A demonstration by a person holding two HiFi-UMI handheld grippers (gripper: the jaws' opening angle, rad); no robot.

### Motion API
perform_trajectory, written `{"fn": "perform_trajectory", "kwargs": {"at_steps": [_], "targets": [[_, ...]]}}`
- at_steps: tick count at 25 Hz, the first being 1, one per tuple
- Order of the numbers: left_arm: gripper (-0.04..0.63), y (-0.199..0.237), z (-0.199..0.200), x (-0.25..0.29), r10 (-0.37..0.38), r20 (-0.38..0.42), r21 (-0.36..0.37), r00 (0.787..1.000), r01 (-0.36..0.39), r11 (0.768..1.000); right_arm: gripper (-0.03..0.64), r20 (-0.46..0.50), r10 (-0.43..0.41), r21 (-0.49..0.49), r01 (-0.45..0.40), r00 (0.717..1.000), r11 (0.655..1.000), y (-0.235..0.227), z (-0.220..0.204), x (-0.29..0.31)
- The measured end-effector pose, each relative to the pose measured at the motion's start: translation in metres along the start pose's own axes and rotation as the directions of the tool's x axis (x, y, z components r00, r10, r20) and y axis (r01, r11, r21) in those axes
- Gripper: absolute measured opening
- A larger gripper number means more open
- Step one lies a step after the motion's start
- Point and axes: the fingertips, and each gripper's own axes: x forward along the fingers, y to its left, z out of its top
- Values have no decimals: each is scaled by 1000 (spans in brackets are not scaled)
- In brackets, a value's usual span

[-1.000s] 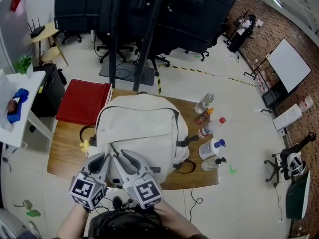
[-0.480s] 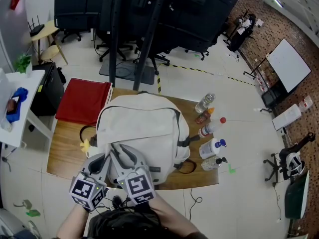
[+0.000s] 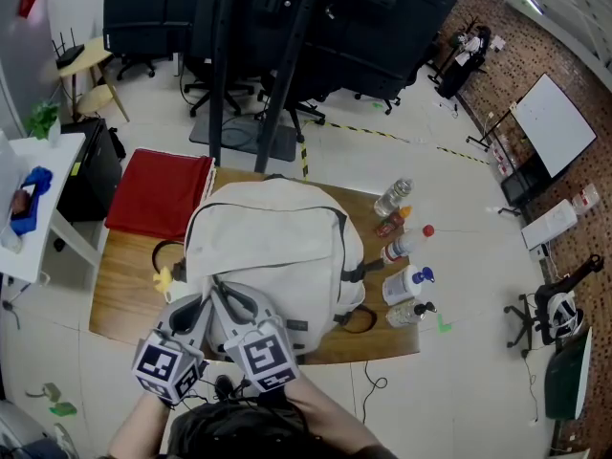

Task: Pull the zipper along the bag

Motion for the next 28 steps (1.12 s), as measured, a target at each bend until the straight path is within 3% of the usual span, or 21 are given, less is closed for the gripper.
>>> {"fn": "perform_trajectory", "kwargs": {"at_steps": [8, 14, 28], "targets": [[35, 0, -1, 3, 2, -2, -14, 1000, -2, 1000, 64, 67, -36, 84, 30, 997, 996, -24, 8, -15], [35, 2, -1, 3, 12, 1, -25, 1000, -12, 1000, 64, 74, -8, 27, 6, 997, 1000, -29, 14, -20], [35, 1, -1, 5, 27, 0, -18, 1000, -27, 999, 63, 31, -90, -113, 93, 995, 989, -61, 10, -36]]}}
